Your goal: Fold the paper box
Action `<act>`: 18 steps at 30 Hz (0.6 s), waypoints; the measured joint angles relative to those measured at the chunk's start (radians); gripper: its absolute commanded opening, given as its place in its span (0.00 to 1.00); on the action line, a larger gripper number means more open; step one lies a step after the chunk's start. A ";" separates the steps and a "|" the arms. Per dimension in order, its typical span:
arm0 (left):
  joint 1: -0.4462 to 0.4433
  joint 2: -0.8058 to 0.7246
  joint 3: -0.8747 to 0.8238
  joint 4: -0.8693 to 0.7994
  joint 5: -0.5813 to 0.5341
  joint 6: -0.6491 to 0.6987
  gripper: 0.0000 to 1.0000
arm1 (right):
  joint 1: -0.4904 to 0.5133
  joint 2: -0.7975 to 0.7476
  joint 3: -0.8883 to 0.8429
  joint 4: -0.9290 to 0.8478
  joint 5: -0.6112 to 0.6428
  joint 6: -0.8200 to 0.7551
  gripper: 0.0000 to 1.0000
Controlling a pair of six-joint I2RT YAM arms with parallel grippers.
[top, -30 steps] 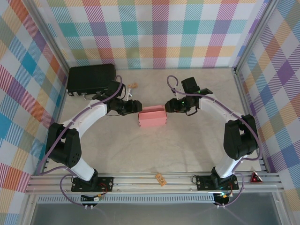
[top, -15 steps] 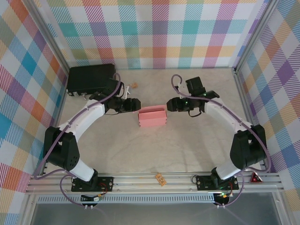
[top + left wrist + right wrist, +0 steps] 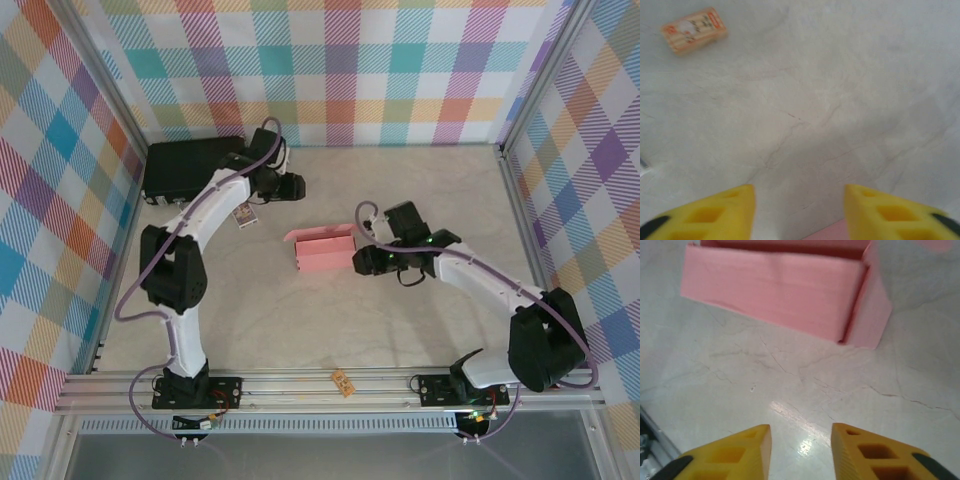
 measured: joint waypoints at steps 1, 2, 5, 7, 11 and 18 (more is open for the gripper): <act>-0.005 0.026 0.020 -0.012 0.000 0.010 0.40 | 0.021 0.000 -0.014 0.016 0.018 0.014 0.30; -0.014 0.053 0.037 -0.029 0.003 0.018 0.38 | 0.044 0.000 -0.028 0.034 0.042 0.030 0.29; -0.043 0.099 0.048 -0.079 0.019 0.040 0.32 | 0.102 0.008 -0.051 0.089 0.097 0.079 0.26; -0.058 0.117 0.048 -0.111 0.034 0.051 0.29 | 0.127 0.030 -0.052 0.127 0.132 0.108 0.25; -0.079 0.133 0.048 -0.159 0.071 0.078 0.28 | 0.164 0.105 -0.050 0.201 0.200 0.165 0.23; -0.082 0.133 0.047 -0.207 0.124 0.108 0.24 | 0.186 0.214 -0.005 0.264 0.296 0.266 0.22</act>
